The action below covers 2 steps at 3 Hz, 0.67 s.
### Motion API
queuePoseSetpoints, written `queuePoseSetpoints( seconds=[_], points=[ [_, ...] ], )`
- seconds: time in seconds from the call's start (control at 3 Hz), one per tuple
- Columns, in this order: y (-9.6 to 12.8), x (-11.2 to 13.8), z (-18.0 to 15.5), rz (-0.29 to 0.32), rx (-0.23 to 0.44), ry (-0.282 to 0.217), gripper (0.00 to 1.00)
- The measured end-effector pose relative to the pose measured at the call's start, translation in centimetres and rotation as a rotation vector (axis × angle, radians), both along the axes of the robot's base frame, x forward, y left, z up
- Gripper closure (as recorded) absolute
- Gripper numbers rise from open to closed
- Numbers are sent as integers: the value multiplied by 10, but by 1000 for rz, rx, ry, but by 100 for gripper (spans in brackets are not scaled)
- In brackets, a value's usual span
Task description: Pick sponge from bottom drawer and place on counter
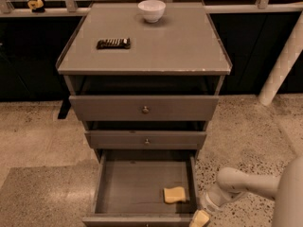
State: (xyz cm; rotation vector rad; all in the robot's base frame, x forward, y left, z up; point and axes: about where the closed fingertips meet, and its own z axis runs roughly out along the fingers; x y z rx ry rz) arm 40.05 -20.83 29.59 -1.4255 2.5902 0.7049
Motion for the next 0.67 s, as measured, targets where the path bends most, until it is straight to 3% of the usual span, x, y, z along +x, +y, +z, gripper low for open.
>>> queuePoseSetpoints(
  seconds=[0.33, 0.67],
  points=[
    [9, -13, -25, -5, 20, 39, 0],
    [9, -13, -25, -4, 20, 39, 0]
  ],
)
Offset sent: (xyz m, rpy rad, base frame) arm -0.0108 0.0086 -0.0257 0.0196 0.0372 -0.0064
